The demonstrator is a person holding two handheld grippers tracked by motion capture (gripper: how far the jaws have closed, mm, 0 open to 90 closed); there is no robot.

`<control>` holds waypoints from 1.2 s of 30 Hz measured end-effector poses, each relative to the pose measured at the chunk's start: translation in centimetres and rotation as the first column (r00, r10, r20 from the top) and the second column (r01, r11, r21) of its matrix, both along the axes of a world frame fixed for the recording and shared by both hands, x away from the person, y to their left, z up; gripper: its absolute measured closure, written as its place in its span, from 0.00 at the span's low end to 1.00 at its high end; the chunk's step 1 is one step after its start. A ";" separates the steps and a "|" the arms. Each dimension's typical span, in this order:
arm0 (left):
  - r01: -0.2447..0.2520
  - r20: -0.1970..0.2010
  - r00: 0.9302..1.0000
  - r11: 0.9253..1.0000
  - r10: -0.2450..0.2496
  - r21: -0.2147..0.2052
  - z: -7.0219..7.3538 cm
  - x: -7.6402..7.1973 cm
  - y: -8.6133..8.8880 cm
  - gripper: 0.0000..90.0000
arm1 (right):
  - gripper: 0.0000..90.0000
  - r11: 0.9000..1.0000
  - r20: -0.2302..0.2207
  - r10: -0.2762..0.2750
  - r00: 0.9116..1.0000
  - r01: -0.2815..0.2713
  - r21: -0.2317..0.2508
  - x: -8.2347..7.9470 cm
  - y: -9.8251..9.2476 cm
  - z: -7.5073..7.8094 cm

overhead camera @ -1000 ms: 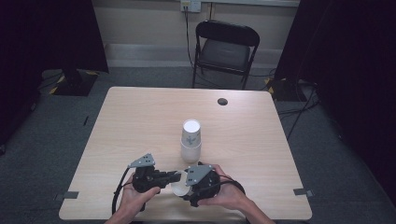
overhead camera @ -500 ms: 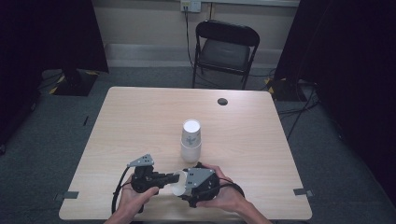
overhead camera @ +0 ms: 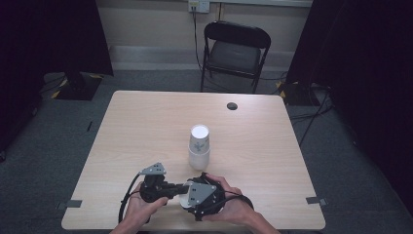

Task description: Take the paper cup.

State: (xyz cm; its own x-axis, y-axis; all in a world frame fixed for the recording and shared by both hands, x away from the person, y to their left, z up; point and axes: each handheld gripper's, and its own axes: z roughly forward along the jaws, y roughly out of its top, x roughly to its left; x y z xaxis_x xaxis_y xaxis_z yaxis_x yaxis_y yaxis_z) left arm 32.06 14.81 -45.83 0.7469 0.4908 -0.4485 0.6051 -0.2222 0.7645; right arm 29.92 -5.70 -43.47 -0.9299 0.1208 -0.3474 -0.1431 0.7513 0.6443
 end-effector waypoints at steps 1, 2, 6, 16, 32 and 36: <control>-0.002 -0.004 1.000 1.000 0.002 -0.004 0.0 0.0 -0.1 0.97 | 0.24 1.000 0.000 0.000 1.000 0.000 0.000 0.0 0.0 0.0; 0.005 0.000 1.000 1.000 -0.005 0.007 0.0 0.0 -0.1 0.97 | 0.24 1.000 0.009 0.003 1.000 -0.003 -0.018 -0.1 0.2 -0.1; 0.003 -0.004 1.000 1.000 -0.003 0.003 -0.1 0.1 -0.1 0.97 | 0.25 1.000 0.014 -0.004 1.000 0.004 -0.027 -0.2 0.2 -0.2; -0.032 0.044 0.999 0.999 0.032 -0.004 0.0 0.0 0.2 0.76 | 0.30 1.000 -0.010 -0.012 1.000 0.012 0.022 0.2 -0.2 0.2; -0.132 0.178 0.977 0.989 0.120 0.060 1.1 -0.3 1.3 0.41 | 0.29 0.994 -0.079 -0.072 0.994 0.078 0.080 1.5 -1.7 0.2; -0.149 0.203 0.971 0.985 0.129 0.085 1.0 -0.3 1.6 0.37 | 0.30 0.991 -0.099 -0.086 0.991 0.095 0.098 2.0 -2.1 0.0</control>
State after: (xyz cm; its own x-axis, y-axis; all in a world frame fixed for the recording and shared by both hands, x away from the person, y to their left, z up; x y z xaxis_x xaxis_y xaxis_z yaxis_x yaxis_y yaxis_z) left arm 31.78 16.42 -44.78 0.7366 0.6306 -0.2443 0.4759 -0.2266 0.8498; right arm 31.95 -7.81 -43.44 -0.9415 0.2365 -0.2400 -0.0123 0.6877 0.7259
